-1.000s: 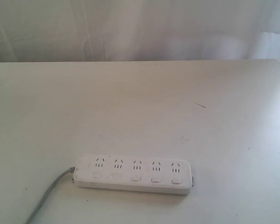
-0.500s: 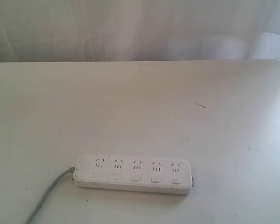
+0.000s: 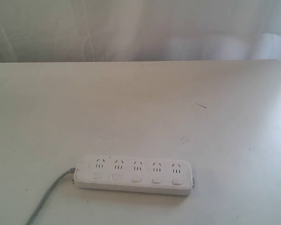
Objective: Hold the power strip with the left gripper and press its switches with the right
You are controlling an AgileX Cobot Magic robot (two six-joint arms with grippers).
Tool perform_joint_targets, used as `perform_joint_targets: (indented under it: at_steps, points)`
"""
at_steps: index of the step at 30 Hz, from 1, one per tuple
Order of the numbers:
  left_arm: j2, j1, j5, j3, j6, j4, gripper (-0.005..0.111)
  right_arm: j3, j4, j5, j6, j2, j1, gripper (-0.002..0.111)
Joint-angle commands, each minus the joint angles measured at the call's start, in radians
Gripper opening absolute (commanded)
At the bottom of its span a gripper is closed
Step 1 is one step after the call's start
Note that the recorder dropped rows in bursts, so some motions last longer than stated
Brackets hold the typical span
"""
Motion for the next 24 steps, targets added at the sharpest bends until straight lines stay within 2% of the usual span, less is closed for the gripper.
perform_joint_targets:
  at_steps: [1, 10, 17, 24]
  points:
    - [0.148, 0.0, -0.006, -0.128, -0.18, 0.276, 0.0, 0.004, -0.002, -0.01, 0.0, -0.005, -0.005, 0.0]
    - [0.371, 0.0, -0.074, -0.328, -0.422, 0.631, 0.0, 0.004, -0.002, -0.01, 0.0, -0.005, -0.005, 0.0]
    - [0.459, 0.0, -0.026, -0.347, -0.436, 0.643, 0.0, 0.004, -0.002, -0.01, 0.0, -0.005, -0.005, 0.0]
    - [0.58, 0.0, -0.053, -0.347, -0.507, 0.643, 0.0, 0.004, -0.002, -0.01, 0.0, -0.005, -0.005, 0.0]
